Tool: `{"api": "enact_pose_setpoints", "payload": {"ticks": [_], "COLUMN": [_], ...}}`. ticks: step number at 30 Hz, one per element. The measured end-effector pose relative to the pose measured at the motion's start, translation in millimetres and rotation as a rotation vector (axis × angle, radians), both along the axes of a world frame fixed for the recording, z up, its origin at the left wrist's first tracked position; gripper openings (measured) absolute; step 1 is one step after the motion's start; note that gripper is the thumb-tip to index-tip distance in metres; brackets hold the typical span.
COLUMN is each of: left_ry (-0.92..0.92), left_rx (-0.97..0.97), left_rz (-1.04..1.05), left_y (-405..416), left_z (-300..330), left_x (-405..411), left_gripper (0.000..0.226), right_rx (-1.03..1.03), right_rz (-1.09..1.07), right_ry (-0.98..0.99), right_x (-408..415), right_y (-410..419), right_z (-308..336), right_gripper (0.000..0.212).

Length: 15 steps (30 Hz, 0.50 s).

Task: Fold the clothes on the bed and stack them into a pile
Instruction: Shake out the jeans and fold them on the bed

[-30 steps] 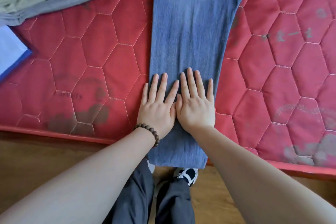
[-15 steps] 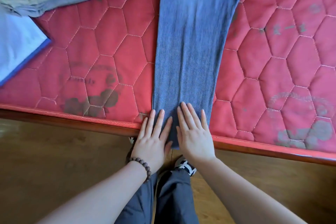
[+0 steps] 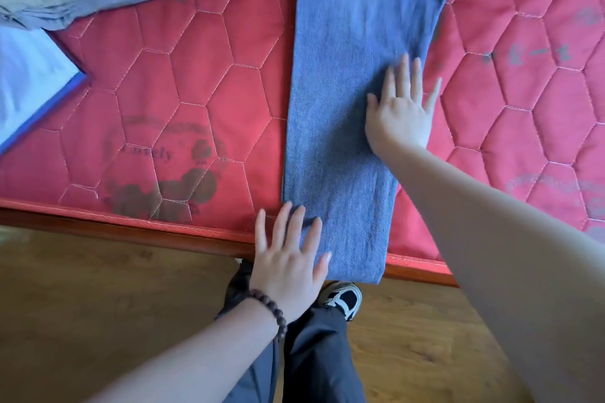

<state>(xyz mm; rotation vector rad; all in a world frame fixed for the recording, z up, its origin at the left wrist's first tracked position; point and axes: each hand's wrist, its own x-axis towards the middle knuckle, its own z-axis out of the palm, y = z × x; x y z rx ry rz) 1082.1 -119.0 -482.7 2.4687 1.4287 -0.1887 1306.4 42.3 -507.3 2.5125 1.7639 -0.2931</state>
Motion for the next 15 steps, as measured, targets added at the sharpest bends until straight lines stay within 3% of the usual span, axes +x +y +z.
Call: {"api": "enact_pose_setpoints", "payload": {"ticks": [2,5,9,15], "left_ry": [-0.079,-0.126,-0.038,-0.053], "left_rx": [0.077,0.105,0.055,0.067], "left_rz": [0.056,0.082,-0.030,-0.242], "left_y": [28.8,84.3,138.3,153.3], "left_z": [2.7,-3.1,-20.1,-28.0], "left_x": [13.1,35.9,47.9,2.5], "left_gripper": [0.043,0.056,0.064,0.054], "right_rx": [0.052,0.026,0.032,0.004], "right_rz": [0.152,0.287,0.204,0.481], "right_ry": [0.084,0.136,0.116,0.138], "right_x": [-17.9,-37.0,-36.9,-8.4], "right_y": [-7.8,-41.8,-105.0,-190.6], "right_z": [4.3,1.7,-3.9,-1.8], "right_gripper": [0.056,0.057,0.061,0.055]}}
